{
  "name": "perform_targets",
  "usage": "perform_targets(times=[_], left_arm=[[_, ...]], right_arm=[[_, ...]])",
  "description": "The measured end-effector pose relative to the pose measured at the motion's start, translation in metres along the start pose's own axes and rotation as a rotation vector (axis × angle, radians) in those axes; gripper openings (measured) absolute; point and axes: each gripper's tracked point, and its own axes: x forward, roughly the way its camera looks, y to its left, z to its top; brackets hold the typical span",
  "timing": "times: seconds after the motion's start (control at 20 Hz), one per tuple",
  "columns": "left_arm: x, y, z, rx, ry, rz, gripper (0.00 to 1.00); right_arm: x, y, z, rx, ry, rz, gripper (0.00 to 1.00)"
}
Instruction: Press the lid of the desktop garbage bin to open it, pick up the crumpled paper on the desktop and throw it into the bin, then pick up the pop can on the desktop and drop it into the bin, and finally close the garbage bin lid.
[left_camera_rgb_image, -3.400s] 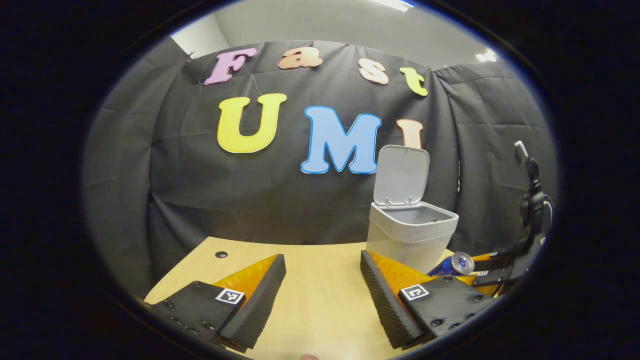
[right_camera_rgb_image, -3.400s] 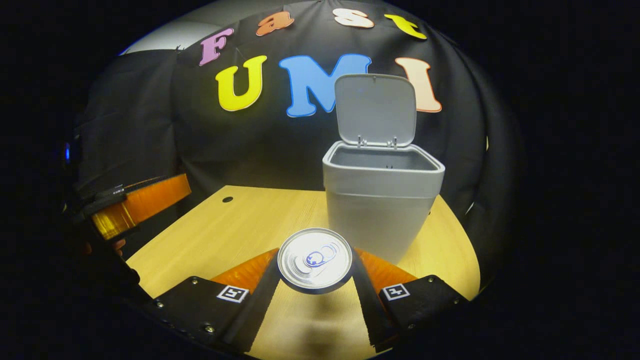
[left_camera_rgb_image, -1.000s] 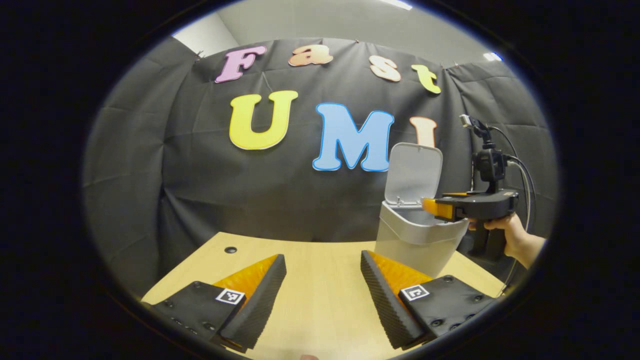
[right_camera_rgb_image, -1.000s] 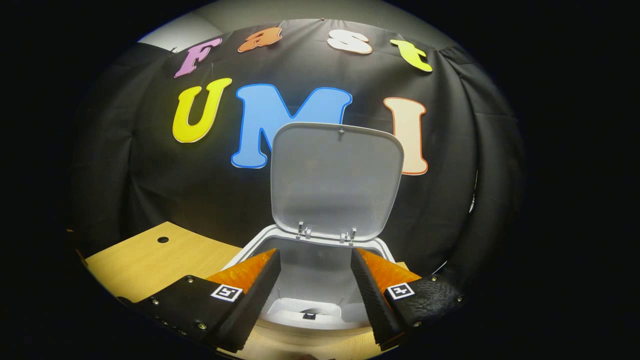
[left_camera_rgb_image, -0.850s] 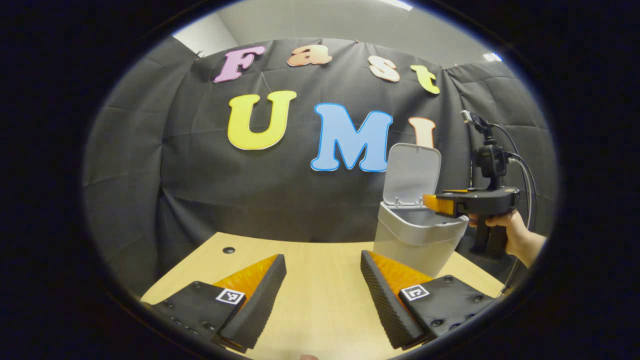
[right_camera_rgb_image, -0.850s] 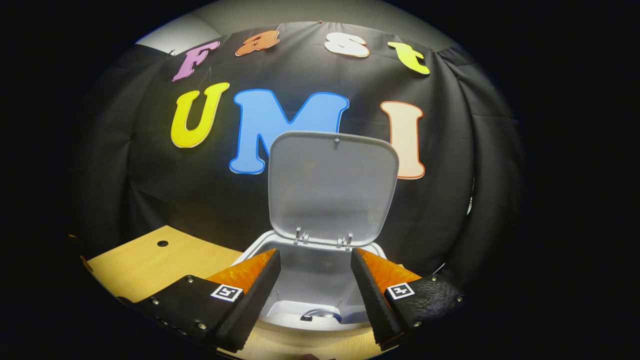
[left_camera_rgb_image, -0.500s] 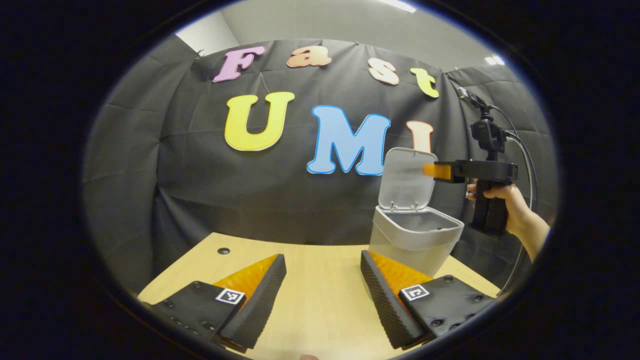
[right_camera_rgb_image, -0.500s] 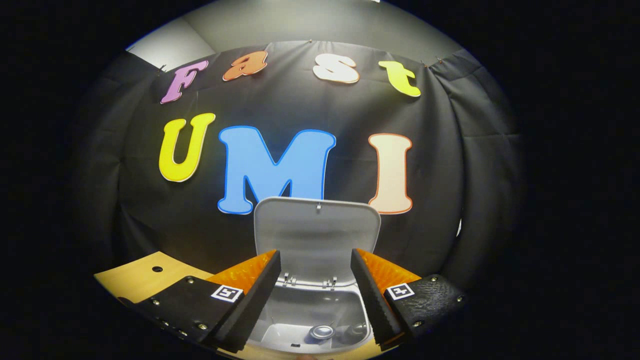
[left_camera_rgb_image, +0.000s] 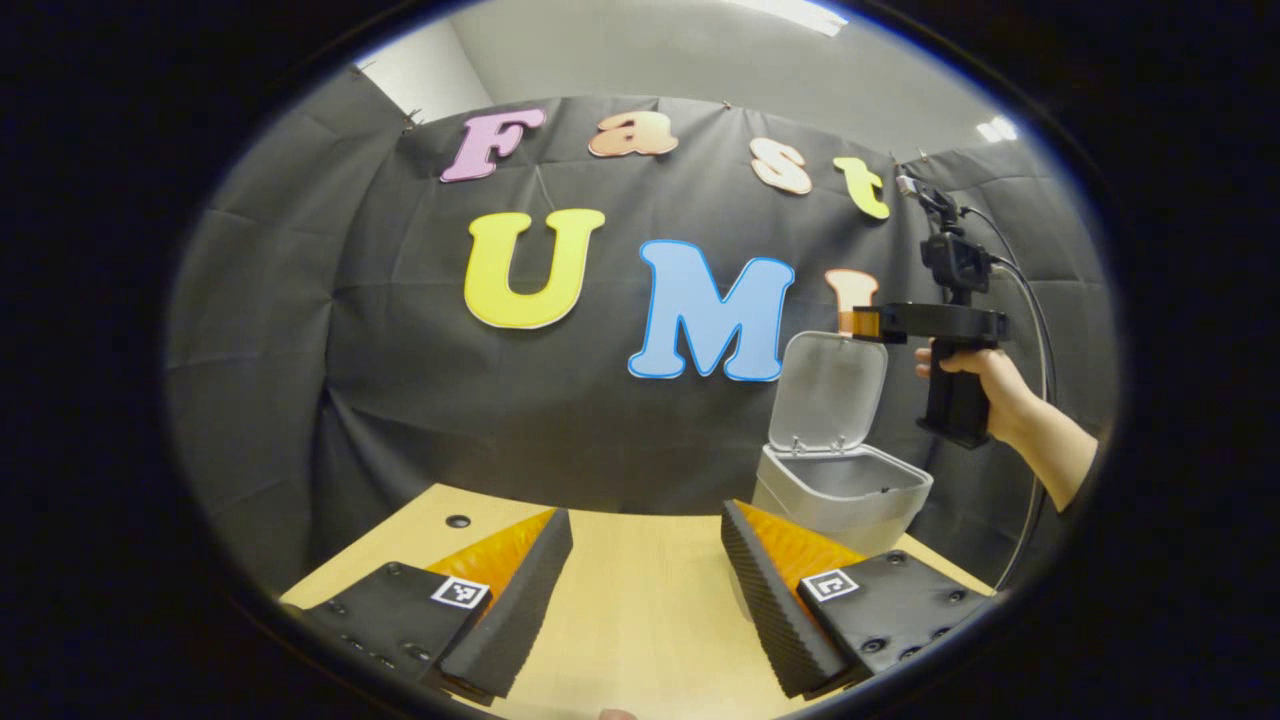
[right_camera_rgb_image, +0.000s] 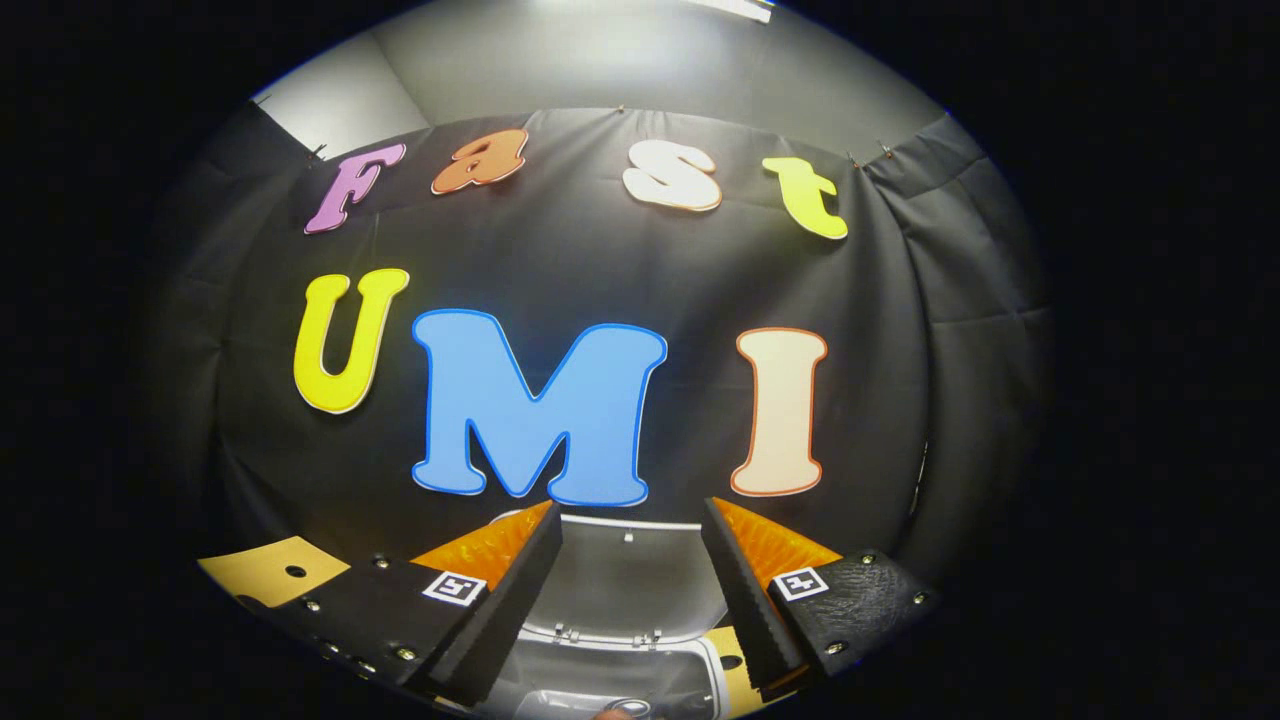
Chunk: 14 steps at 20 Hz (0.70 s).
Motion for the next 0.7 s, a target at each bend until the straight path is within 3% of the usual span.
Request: perform_targets(times=[0.4, 0.7], left_arm=[[-0.009, 0.016, 0.01, -0.003, -0.031, 0.041, 1.0], [-0.004, 0.011, 0.007, -0.026, -0.02, 0.025, 0.98]], right_arm=[[0.04, 0.008, -0.009, 0.01, 0.068, 0.01, 0.89], [0.028, 0.009, -0.021, 0.116, 0.175, 0.078, 0.89]])
